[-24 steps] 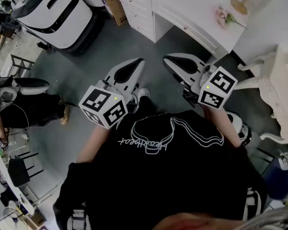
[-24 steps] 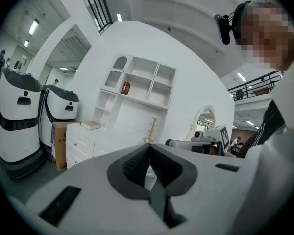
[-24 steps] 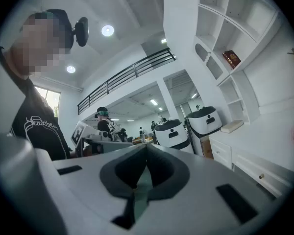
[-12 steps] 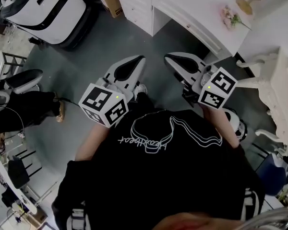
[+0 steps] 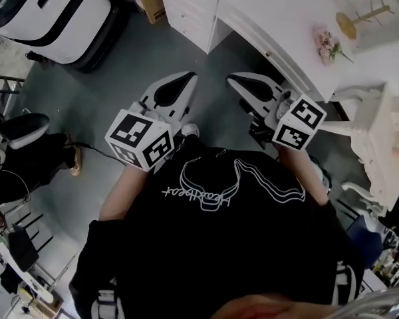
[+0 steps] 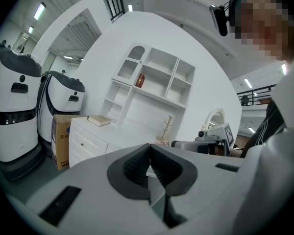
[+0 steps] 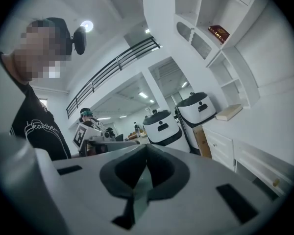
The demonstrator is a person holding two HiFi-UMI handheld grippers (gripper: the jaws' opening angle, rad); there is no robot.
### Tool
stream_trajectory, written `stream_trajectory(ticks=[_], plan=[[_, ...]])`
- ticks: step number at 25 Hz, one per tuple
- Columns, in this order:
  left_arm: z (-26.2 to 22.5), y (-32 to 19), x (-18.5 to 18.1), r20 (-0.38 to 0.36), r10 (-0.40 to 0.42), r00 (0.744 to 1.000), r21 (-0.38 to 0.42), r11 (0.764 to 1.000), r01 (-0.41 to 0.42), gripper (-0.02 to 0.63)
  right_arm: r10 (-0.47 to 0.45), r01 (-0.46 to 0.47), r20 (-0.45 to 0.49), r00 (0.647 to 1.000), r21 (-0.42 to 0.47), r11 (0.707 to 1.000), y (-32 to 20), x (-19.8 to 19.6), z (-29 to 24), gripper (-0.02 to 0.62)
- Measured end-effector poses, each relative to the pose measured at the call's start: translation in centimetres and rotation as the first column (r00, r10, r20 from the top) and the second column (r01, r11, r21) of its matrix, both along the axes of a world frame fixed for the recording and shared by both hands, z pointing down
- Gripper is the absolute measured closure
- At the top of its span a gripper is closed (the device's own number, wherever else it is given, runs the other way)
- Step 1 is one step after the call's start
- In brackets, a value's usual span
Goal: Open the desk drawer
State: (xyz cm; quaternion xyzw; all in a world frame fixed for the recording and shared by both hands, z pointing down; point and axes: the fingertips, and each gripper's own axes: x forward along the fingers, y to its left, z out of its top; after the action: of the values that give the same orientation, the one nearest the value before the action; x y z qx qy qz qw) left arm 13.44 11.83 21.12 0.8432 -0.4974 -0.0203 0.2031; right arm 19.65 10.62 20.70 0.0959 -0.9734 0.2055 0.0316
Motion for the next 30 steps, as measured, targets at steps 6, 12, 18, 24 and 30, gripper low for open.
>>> stream_trajectory(ticks=[6, 12, 18, 24, 30], plan=[[-0.6, -4.0, -5.2, -0.009, 0.005, 1.000, 0.011, 1.000, -0.005, 0.601, 0.010, -0.010, -0.009, 1.000, -0.032, 0.999, -4.1, -5.0, -0.1, 0.589], [0.4, -7.1, -9.2, -0.010, 0.011, 1.000, -0.011, 1.000, -0.011, 0.601, 0.024, -0.024, -0.009, 1.000, -0.026, 0.999, -7.3, -8.9, 0.4, 0.589], [0.5, -9.6, -10.4, 0.014, 0.052, 0.999, 0.025, 0.998, -0.052, 0.601, 0.033, -0.034, -0.024, 0.999, -0.060, 0.998, -9.7, -10.5, 2.0, 0.589], [3.1, -12.9, -11.4, 0.042, 0.057, 0.997, -0.012, 0.998, -0.057, 0.601, 0.021, -0.024, -0.032, 0.999, -0.093, 0.995, -13.0, -12.3, 4.3, 0.589], [5.9, -19.2, -13.5, 0.057, 0.047, 0.997, -0.069, 0.997, -0.043, 0.601, 0.018, -0.025, -0.049, 0.999, -0.146, 0.989, -19.1, -14.4, 7.1, 0.589]])
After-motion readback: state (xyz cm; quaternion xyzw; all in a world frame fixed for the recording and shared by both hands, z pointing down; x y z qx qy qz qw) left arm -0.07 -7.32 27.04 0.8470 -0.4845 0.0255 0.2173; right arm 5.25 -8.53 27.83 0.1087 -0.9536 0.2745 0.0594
